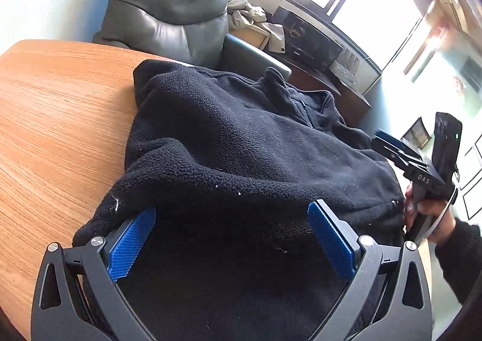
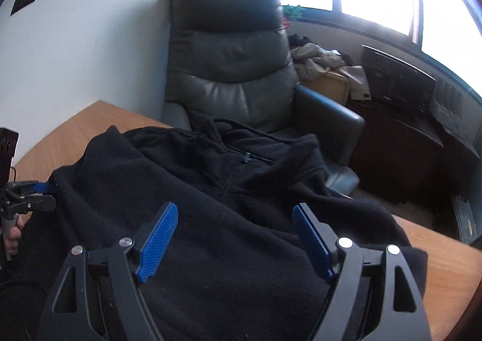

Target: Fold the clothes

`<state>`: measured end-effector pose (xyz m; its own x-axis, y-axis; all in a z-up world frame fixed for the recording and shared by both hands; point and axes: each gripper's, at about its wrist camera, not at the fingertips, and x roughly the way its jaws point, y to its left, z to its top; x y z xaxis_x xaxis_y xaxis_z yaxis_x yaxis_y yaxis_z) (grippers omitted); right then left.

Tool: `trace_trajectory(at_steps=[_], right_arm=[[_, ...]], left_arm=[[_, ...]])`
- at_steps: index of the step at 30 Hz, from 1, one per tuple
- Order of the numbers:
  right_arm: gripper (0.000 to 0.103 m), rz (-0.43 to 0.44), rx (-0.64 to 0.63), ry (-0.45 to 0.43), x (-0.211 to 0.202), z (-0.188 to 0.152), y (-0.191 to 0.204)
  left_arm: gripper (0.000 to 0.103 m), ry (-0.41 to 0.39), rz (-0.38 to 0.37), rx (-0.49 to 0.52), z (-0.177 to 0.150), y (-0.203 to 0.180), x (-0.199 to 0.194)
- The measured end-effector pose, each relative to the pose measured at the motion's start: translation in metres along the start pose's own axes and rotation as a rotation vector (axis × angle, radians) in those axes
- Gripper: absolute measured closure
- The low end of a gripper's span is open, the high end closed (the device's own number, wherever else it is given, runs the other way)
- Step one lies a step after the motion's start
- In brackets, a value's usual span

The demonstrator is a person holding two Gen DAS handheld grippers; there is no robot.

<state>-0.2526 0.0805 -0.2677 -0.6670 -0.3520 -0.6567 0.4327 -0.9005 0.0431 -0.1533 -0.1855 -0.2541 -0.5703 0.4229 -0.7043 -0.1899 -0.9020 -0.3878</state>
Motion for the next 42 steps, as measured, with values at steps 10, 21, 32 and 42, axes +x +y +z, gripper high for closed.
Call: trace_trajectory(at_steps=[10,21,32,42], right_arm=[[0.019,0.493,-0.192,0.168,0.114,0.109,0.117],[0.094,0.744,-0.121,0.419,0.211,0.118,0.149],[0.096,0.757,0.048,0.265,0.238,0.131,0.16],[0.046,0.622,-0.131,0.175,0.186,0.132,0.173]], left_arm=[[0.0,0.032,-0.046,0.008,-0.026,-0.003,-0.009],[0.0,-0.028,-0.105,-0.057,-0.027,0.012,0.0],[0.001,-0.249,-0.058,-0.189,-0.034,0.036,-0.039],[0.001,-0.321,0.027,-0.345,-0.048,0.062,-0.057]])
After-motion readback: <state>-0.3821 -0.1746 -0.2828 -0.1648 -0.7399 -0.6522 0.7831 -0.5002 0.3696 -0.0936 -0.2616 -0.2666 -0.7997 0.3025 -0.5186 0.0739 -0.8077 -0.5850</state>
